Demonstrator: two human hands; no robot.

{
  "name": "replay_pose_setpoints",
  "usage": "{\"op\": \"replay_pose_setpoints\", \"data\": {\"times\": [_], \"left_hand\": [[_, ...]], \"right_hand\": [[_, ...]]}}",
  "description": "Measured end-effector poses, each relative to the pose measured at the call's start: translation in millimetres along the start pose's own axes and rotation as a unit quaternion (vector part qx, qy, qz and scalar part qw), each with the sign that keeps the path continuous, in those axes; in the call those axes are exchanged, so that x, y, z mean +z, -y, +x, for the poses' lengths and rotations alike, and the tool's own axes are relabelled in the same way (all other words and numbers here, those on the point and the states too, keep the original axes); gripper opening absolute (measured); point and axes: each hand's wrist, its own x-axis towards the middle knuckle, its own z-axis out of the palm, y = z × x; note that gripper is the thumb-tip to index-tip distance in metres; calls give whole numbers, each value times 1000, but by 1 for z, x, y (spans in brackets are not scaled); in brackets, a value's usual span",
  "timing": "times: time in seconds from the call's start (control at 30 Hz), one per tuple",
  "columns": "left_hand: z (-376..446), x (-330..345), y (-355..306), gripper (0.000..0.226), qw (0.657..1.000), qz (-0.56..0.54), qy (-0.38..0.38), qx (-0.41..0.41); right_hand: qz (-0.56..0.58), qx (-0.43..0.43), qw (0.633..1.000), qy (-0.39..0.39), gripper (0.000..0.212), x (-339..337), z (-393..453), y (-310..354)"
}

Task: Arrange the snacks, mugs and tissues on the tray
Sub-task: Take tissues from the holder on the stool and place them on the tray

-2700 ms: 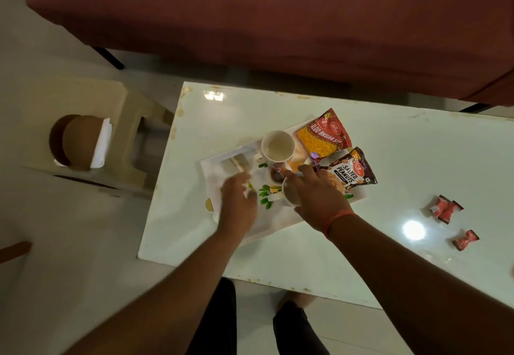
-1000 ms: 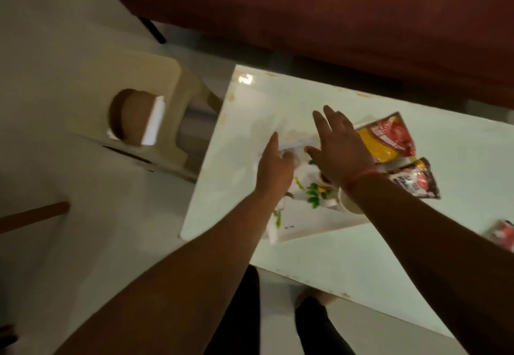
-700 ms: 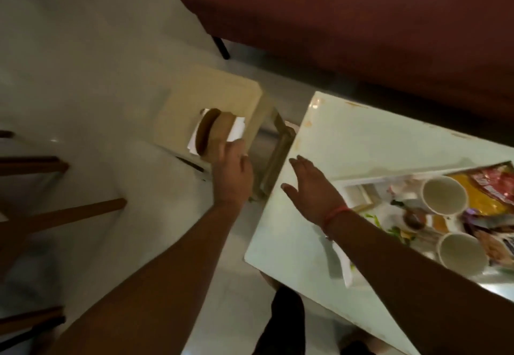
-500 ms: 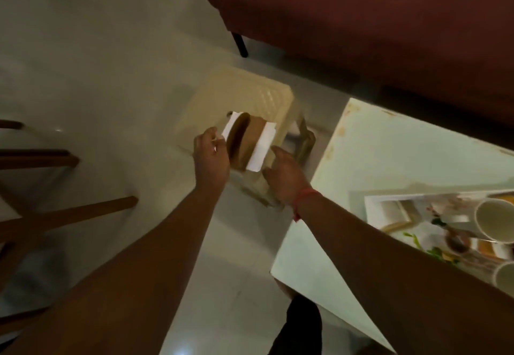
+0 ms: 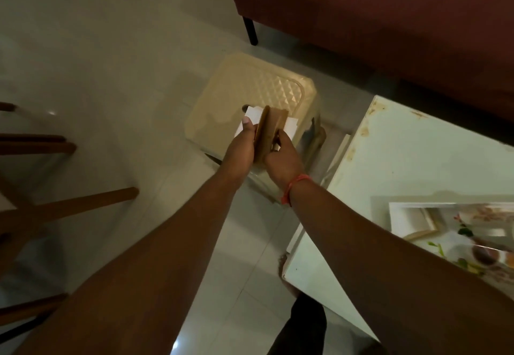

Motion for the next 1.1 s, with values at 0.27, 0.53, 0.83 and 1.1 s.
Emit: {"op": "replay_pose_setpoints", "data": {"times": [0.27, 0.53, 0.83, 1.1], "left_hand": [[-80, 108, 24, 52, 994, -75, 51, 52], [-182, 231, 81, 34, 982, -101, 157, 2], [-210, 311, 125, 35, 985, -62, 146, -61], [-210, 322, 127, 42, 989, -38, 114, -81]], "right_hand": [[53, -53, 996, -57, 37, -84, -87, -31], [21, -13, 987, -157, 43, -195, -183, -142], [31, 37, 991, -124, 45, -253, -210, -207], [38, 32, 995, -87, 38, -260, -201, -219]]}}
